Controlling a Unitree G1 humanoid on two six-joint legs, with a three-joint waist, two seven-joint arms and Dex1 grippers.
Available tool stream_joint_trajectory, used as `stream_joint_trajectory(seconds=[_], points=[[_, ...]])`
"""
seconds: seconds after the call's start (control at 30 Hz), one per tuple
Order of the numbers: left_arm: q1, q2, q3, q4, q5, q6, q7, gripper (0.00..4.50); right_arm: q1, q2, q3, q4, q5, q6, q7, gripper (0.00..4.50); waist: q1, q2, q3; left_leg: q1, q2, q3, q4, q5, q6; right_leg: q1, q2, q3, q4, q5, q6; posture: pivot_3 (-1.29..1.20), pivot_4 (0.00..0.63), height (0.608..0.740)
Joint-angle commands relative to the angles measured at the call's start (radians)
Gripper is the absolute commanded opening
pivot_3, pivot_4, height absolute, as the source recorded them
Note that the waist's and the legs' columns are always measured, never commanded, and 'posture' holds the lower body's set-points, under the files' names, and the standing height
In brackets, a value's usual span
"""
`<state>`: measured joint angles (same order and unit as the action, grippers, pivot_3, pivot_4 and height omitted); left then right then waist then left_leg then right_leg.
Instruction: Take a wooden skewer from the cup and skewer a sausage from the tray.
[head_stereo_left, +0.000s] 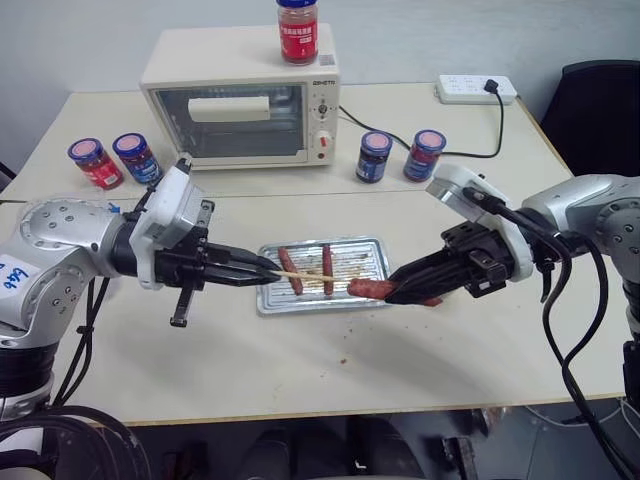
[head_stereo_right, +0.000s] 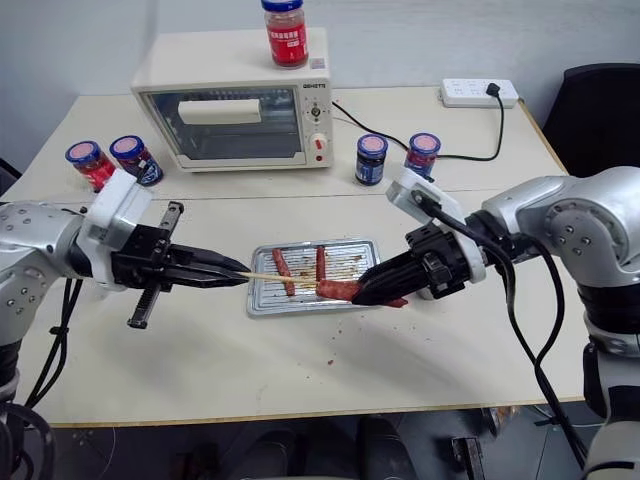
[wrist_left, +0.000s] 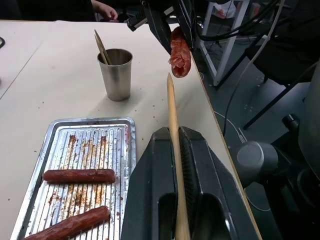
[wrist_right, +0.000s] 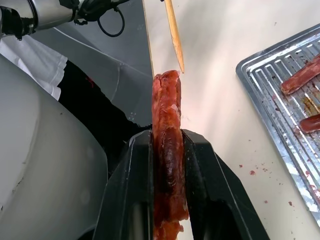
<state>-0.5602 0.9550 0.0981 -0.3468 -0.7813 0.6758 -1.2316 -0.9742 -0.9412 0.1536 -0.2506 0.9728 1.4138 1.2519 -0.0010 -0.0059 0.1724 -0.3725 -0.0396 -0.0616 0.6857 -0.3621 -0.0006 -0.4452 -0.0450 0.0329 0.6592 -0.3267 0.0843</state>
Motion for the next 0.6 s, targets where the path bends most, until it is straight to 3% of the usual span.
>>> stream_joint_trajectory(seconds=[0.03, 0.6], points=[[-0.006, -0.001, 0.014, -0.027, -0.010, 0.000, 0.008, 0.00, -0.022, -0.005, -0.033, -0.002, 0.016, -0.005, 0.001, 0.81, 0.000, 0.000, 0.000, 0.000, 0.000, 0.000, 0.000, 0.000, 0.000, 0.000, 0.000, 0.000, 0.000, 0.000, 0.000, 0.00, 0.150, 0.740], [-0.034, 0.009, 0.016, 0.012, 0.010, -0.009, -0.014, 0.00, -0.003, -0.009, -0.021, 0.010, -0.001, -0.015, -0.007, 0.81, 0.000, 0.000, 0.000, 0.000, 0.000, 0.000, 0.000, 0.000, 0.000, 0.000, 0.000, 0.000, 0.000, 0.000, 0.000, 0.00, 0.150, 0.740]])
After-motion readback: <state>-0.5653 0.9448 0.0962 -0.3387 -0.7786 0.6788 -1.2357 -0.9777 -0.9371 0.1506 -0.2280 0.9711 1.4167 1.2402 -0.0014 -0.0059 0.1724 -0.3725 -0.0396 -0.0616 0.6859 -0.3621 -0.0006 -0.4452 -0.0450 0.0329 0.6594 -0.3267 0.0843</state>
